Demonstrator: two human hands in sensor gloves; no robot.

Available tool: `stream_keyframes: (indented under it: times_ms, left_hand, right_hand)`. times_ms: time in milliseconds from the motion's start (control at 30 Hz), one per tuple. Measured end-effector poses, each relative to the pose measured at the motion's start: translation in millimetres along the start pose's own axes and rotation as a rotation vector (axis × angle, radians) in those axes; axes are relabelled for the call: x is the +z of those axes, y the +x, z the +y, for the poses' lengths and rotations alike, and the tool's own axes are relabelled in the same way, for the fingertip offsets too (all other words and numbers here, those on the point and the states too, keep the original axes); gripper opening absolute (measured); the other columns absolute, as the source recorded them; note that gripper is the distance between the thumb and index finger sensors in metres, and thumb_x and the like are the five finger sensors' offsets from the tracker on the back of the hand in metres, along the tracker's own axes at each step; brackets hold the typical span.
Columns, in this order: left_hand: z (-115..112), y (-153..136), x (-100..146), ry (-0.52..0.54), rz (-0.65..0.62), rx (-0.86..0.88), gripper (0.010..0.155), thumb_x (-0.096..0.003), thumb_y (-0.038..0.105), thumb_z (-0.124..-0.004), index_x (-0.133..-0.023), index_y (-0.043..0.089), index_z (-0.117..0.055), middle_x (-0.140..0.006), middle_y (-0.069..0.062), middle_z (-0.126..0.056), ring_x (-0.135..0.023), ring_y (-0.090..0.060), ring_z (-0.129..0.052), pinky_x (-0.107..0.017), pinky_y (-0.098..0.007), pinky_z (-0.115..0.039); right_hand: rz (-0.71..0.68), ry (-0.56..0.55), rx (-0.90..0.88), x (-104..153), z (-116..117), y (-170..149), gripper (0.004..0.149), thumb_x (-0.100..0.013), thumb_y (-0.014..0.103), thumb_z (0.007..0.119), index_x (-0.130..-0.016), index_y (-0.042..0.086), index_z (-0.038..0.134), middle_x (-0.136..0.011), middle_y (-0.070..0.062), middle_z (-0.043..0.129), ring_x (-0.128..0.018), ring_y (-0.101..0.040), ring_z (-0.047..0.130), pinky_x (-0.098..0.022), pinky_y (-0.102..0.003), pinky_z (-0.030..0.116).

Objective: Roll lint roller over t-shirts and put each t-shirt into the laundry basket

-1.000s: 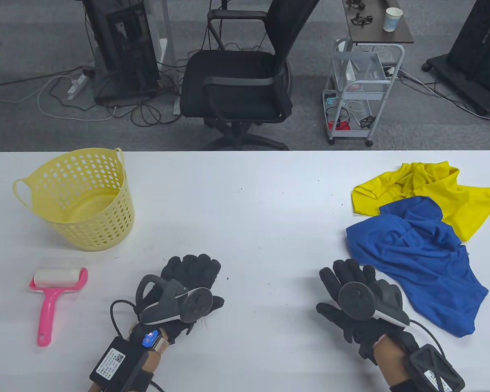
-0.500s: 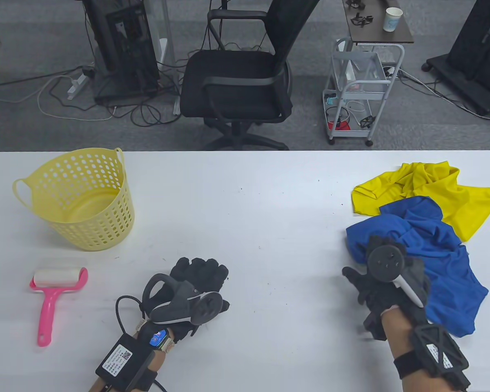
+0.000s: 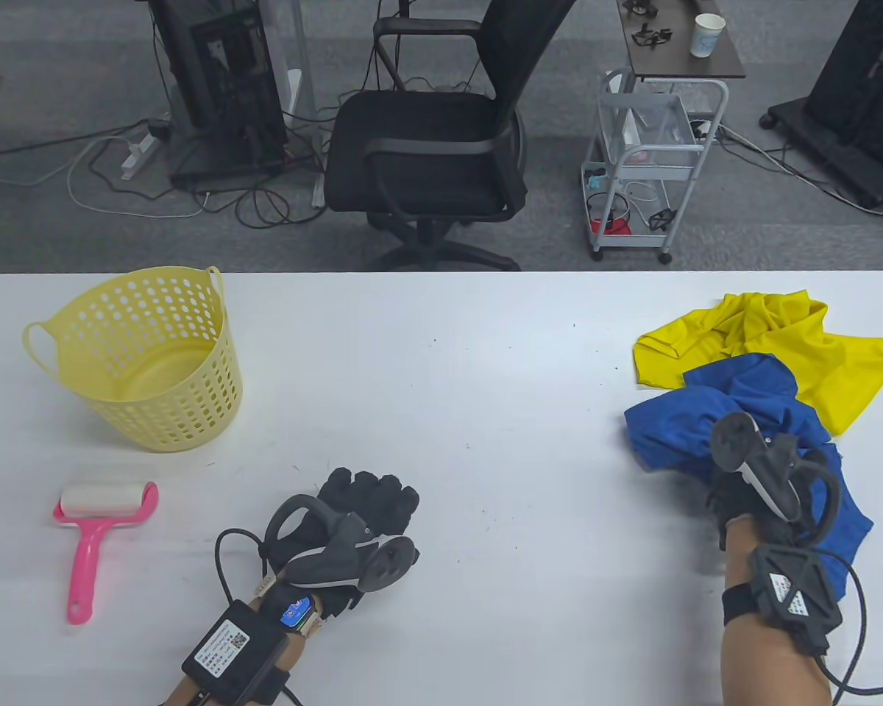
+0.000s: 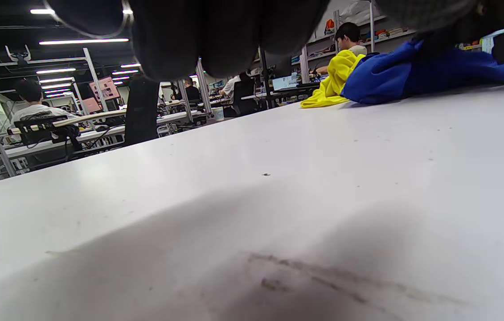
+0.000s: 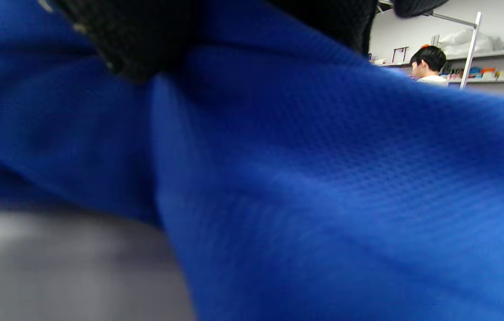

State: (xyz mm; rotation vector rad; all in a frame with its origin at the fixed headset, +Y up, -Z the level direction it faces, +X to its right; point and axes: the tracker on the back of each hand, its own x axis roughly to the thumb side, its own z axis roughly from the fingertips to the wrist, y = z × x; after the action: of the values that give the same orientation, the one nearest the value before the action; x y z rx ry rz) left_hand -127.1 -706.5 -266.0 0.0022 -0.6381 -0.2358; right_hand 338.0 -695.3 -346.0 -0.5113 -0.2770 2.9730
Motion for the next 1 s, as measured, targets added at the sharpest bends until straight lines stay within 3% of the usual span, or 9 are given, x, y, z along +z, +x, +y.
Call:
stream_keyframes:
  times_ms: [67,167,367,533,633,700,867,933,1000]
  left_hand:
    - [5.5,-2.0,-0.6,0.021,0.013,0.005,0.071,-0.0436,0.059,-0.061,-0.102,0.020,-0.053,-0.107,-0.014,-0.069,-0.097,-0.043,-0.075,-0.067,-0.070,-0.056]
    - [19.3,-3.4,-2.4,0.072,0.035,0.026,0.071,-0.0438,0.059,-0.061,-0.102,0.020,-0.054,-0.107,-0.014,-0.070,-0.096,-0.043,-0.075,-0.067,-0.070,-0.056]
    - [67.0,-4.6,-11.6,0.231,0.057,0.250,0.078,-0.0437,0.061,-0.065,-0.106,0.020,-0.042,-0.111,-0.015,-0.059,-0.101,-0.045,-0.066,-0.069,-0.071,-0.052]
    - [88.0,-4.9,-30.8,0.130,0.050,0.469,0.100,-0.0394,0.069,-0.067,-0.108,0.019,-0.013,-0.118,-0.020,-0.037,-0.108,-0.052,-0.047,-0.070,-0.076,-0.043]
    - [73.0,-3.4,-37.5,0.120,0.052,0.598,0.080,-0.0456,0.055,-0.071,-0.107,0.014,-0.039,-0.108,-0.016,-0.067,-0.099,-0.046,-0.073,-0.068,-0.073,-0.054]
    - [58.6,-9.3,-37.0,0.148,0.067,0.641,0.059,-0.0484,0.046,-0.070,-0.098,0.015,-0.063,-0.087,-0.007,-0.095,-0.079,-0.034,-0.098,-0.063,-0.066,-0.067]
    - [29.5,-49.4,-38.4,0.064,0.066,0.917,0.053,-0.0481,0.048,-0.076,-0.083,0.009,-0.083,-0.035,0.001,-0.107,-0.017,-0.014,-0.108,-0.037,-0.050,-0.090]
    - [20.9,-55.3,-41.0,-0.005,0.095,0.944,0.054,-0.0492,0.048,-0.077,-0.083,0.007,-0.083,-0.033,-0.001,-0.107,-0.015,-0.016,-0.106,-0.037,-0.051,-0.089]
    - [14.8,-56.5,-40.9,0.070,0.292,0.739,0.065,-0.0470,0.049,-0.076,-0.094,0.005,-0.068,-0.056,-0.007,-0.103,-0.042,-0.027,-0.106,-0.053,-0.060,-0.076]
  right_hand:
    - [-0.055,-0.081,-0.268,5.4,-26.1,6.8,0.047,-0.046,0.038,0.074,-0.086,0.014,0.076,-0.085,-0.015,0.082,-0.079,-0.043,0.084,-0.064,-0.066,0.061]
    - [-0.188,-0.027,-0.671,19.9,-66.6,31.9,0.047,-0.047,0.037,0.074,-0.086,0.009,0.076,-0.082,-0.017,0.084,-0.075,-0.044,0.087,-0.062,-0.064,0.064]
    - [-0.487,0.116,-1.110,54.8,-118.0,101.0,0.048,-0.050,0.039,0.070,-0.086,0.007,0.074,-0.077,-0.016,0.086,-0.068,-0.041,0.094,-0.060,-0.059,0.072]
    - [-0.530,0.359,-1.376,69.9,-103.9,144.5,0.049,-0.052,0.038,0.066,-0.088,0.006,0.069,-0.076,-0.016,0.086,-0.067,-0.039,0.095,-0.058,-0.057,0.075]
    - [-0.453,0.557,-1.497,73.8,-70.8,153.6,0.050,-0.052,0.039,0.065,-0.089,0.004,0.067,-0.071,-0.015,0.088,-0.059,-0.035,0.101,-0.052,-0.053,0.082]
    - [-0.402,0.669,-1.504,71.3,-49.6,148.7,0.051,-0.054,0.039,0.065,-0.089,0.003,0.065,-0.063,-0.013,0.090,-0.046,-0.029,0.105,-0.044,-0.047,0.090]
    - [-0.243,0.698,-1.283,55.3,-2.2,115.6,0.054,-0.055,0.041,0.071,-0.092,0.002,0.064,-0.051,-0.009,0.091,-0.018,-0.015,0.103,-0.022,-0.035,0.095]
    - [-0.277,0.548,-0.976,51.2,4.7,111.8,0.064,-0.054,0.045,0.074,-0.098,0.002,0.055,-0.058,-0.011,0.087,-0.018,-0.015,0.100,-0.021,-0.035,0.092]
    - [-0.352,0.349,-0.638,52.2,2.6,116.9,0.082,-0.051,0.049,0.072,-0.103,0.004,0.029,-0.086,-0.024,0.057,-0.055,-0.030,0.090,-0.051,-0.050,0.078]
